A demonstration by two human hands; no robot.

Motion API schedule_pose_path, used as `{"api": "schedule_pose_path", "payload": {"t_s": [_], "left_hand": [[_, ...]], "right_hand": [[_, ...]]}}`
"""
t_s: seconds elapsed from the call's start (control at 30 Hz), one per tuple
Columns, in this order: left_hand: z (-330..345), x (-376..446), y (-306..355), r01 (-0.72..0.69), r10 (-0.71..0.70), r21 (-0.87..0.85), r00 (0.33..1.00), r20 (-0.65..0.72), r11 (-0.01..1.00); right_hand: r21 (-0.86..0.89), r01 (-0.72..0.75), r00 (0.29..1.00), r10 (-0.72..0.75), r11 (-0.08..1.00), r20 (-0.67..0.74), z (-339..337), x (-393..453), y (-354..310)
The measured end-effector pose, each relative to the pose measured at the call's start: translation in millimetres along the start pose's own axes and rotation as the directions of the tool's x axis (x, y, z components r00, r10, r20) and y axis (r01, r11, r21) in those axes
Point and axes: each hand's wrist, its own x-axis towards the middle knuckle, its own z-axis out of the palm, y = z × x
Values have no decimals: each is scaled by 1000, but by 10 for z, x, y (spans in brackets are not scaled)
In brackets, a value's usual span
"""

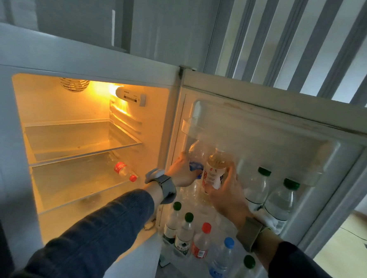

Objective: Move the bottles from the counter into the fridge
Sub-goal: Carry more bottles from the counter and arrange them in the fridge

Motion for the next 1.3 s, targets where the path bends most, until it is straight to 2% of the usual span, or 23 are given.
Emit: {"api": "schedule_pose_path", "payload": {"t_s": [0.27,0.4,0.5,0.63,0.67,0.7,0.77,0.83,0.87,0.9,0.97,1.0,1.07,1.1,1.17,1.2,1.3], "left_hand": [[-45,-54,-41,-50,50,88,999,12,995],[-55,-375,-187,-23,26,72,998,-54,997],[-40,-762,-462,-3,18,122,992,-123,992],[-82,-1199,-910,16,8,311,997,-76,950],[-83,-1309,-1006,33,-7,355,997,-73,934],[-103,-1543,-1137,111,-75,391,992,-106,914],[-73,-1754,-1315,171,-130,426,984,-123,888],[-50,-2124,-1441,298,-235,435,952,-194,850],[-36,-2157,-1498,318,-251,449,946,-205,835],[5,-2374,-1516,390,-308,430,918,-250,814],[142,-2872,-1524,539,-426,370,836,-347,756],[186,-2926,-1552,543,-425,370,833,-354,754],[447,-3513,-1443,682,-544,278,717,-436,676],[505,-3561,-1447,685,-549,260,712,-438,680],[805,-4133,-1222,773,-618,196,609,-496,604],[867,-4197,-1215,772,-619,181,605,-500,609],[1380,-5064,-834,871,-699,57,430,-572,489]], "right_hand": [[-13,-11,1000,11,1000,-9,12,-57,56],[45,26,997,-23,999,-67,57,-205,149],[87,57,989,-68,995,135,192,-311,205],[63,189,918,-199,980,342,434,-366,205],[69,215,882,-225,974,415,510,-372,208],[83,263,822,-268,961,502,645,-424,172],[70,300,754,-282,951,593,818,-453,165],[75,393,643,-333,916,690,1044,-602,135],[64,400,630,-325,914,705,1114,-600,151],[81,454,566,-357,888,743,1201,-686,157],[146,567,416,-435,810,799,1308,-928,144],[142,563,410,-425,814,807,1336,-937,169],[232,625,259,-479,745,839,1366,-1274,197],[235,634,253,-485,737,837,1389,-1281,238],[325,686,94,-522,651,847,1380,-1670,309],[318,698,86,-517,641,852,1382,-1704,326],[454,718,-146,-522,528,840,1213,-2385,379]]}}
